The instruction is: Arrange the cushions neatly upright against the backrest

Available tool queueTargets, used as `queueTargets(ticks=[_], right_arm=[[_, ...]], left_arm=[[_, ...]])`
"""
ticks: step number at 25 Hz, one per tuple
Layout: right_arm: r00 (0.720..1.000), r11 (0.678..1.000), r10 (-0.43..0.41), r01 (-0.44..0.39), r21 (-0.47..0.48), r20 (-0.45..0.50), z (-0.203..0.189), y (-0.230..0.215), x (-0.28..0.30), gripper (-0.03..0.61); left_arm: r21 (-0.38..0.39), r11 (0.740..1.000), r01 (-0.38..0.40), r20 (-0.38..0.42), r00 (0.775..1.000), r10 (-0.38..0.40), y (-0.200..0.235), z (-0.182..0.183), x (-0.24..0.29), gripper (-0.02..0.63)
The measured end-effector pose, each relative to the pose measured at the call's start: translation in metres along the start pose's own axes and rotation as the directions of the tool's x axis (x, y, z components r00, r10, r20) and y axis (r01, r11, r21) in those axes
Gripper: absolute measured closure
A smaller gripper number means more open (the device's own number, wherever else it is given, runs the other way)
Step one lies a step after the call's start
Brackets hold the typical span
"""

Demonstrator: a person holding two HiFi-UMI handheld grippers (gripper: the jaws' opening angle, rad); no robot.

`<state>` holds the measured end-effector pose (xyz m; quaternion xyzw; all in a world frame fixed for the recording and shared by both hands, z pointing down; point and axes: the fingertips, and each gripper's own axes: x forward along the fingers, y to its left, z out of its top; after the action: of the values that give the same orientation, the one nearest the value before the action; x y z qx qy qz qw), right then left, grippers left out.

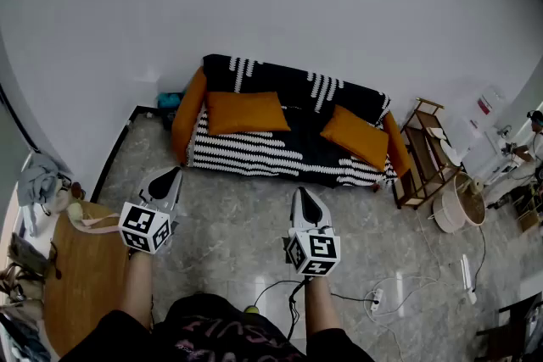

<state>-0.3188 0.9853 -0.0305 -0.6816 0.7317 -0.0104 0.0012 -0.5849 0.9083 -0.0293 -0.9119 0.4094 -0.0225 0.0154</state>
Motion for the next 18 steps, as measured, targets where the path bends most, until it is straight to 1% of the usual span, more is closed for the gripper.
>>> queueTargets(ticks=[6, 11, 14, 18], right_arm=[[1.0, 1.0, -0.005, 0.005, -0.009, 0.002, 0.0, 0.003, 0.01, 0.566], [1.0, 0.999, 0.008, -0.009, 0.04, 0.025, 0.0, 0.01, 0.015, 0.566], [1.0, 1.0, 0.01, -0.01, 0.025, 0.009, -0.006, 0.016, 0.019, 0.566], [1.0, 1.0, -0.016, 0.016, 0.01, 0.006, -0.007, 0.028, 0.022, 0.566]], left_arm=[[-0.004, 1.0, 0.006, 0.002, 1.0, -0.006, 0.009, -0.001, 0.004, 0.62], [-0.008, 1.0, 0.014, -0.002, 1.0, -0.014, 0.015, -0.002, 0.005, 0.62], [-0.009, 1.0, 0.021, -0.002, 1.0, -0.021, 0.02, -0.004, 0.003, 0.621], [-0.013, 0.999, 0.049, -0.005, 0.999, -0.05, 0.028, -0.01, -0.002, 0.62]])
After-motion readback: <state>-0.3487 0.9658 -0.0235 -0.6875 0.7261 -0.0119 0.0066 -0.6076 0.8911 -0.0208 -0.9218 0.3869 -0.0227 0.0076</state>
